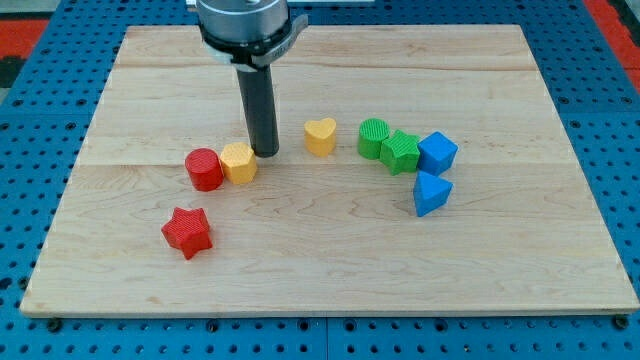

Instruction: Separate the yellow hexagon and the red circle

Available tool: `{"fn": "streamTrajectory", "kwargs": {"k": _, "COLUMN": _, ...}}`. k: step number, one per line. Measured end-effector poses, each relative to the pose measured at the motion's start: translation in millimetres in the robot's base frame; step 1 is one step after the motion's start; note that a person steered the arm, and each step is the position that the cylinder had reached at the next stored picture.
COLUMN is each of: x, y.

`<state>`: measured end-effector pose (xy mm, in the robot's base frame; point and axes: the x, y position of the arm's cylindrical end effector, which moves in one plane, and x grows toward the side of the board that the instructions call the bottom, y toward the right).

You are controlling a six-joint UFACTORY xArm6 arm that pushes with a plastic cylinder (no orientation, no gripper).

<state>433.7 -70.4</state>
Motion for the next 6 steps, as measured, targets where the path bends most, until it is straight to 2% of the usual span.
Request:
{"fn": "streamTrajectory", "kwargs": {"k": 1, "x": 19.3, "y": -26.5}}
{"fn": "streamTrajectory", "kwargs": {"k": 2, "x": 4.1, "y": -26.4}}
{"fn": "streamTrajectory", "kwargs": {"k": 3, "x": -23.1, "y": -72.9}}
{"fn": "streamTrajectory", "kwargs": {"k": 4, "x": 17.7, "y": -84.5}}
{"fn": "streamTrajectory", "kwargs": {"k": 5, "x": 46.0, "y": -67.0}}
{"fn": "streamTrajectory", "kwargs": {"k": 6, "x": 9.2, "y": -76.9}}
